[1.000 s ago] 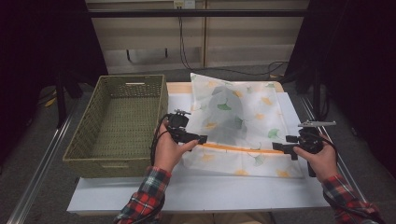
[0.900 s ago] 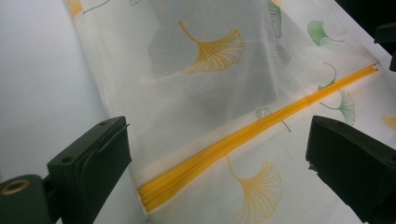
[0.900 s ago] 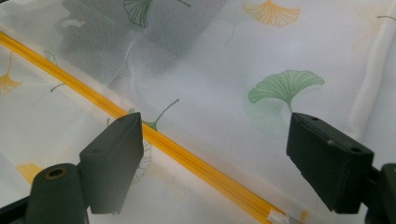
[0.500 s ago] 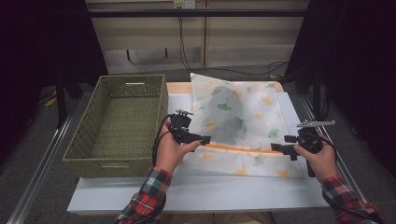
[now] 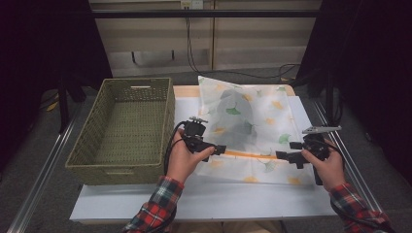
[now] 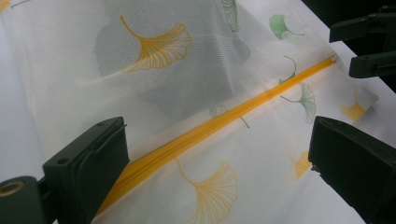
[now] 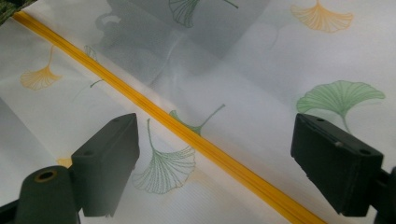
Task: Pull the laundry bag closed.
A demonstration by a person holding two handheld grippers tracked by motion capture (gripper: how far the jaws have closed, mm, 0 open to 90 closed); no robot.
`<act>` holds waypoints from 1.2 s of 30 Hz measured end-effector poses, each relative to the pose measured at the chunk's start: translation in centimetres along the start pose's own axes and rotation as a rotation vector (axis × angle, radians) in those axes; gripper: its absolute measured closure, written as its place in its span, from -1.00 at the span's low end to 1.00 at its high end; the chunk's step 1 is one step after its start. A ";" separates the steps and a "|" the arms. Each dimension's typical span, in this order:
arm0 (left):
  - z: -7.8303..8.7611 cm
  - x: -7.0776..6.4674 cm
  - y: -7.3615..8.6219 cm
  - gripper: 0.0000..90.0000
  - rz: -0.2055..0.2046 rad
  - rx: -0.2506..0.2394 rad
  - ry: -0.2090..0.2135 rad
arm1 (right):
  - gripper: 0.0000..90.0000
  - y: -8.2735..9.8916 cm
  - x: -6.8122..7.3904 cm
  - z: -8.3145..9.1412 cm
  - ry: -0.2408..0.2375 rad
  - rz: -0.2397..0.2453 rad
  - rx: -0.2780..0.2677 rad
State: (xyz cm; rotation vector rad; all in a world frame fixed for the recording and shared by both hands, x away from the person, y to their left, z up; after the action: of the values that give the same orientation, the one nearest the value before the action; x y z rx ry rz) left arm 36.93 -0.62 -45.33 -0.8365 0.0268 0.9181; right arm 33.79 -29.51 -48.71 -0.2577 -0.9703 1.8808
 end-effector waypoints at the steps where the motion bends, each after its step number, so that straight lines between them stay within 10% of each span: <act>1: -0.1 -0.1 0.0 -0.90 -0.003 0.005 0.000 | -0.66 0.0 0.2 -0.1 -0.003 0.003 0.003; 36: -3.2 -1.8 2.3 -0.85 -0.116 0.147 0.126 | -0.67 1.1 3.8 -2.7 -0.091 0.093 0.090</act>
State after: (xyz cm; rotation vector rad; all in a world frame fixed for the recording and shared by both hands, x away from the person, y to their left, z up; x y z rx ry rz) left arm 35.15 -3.16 -48.31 -0.7503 0.1519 0.7450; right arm 32.64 -25.15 -50.44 -0.1671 -0.9449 2.0302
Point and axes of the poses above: each handheld gripper's, and its own axes: z roughly backward along the jaws, y roughly out of its underside, x roughly to its left, the point moved 7 cm from there along -z, roughly forward along the jaws, and after that the axes turned 2 degrees about z, right-handed, at the moved point
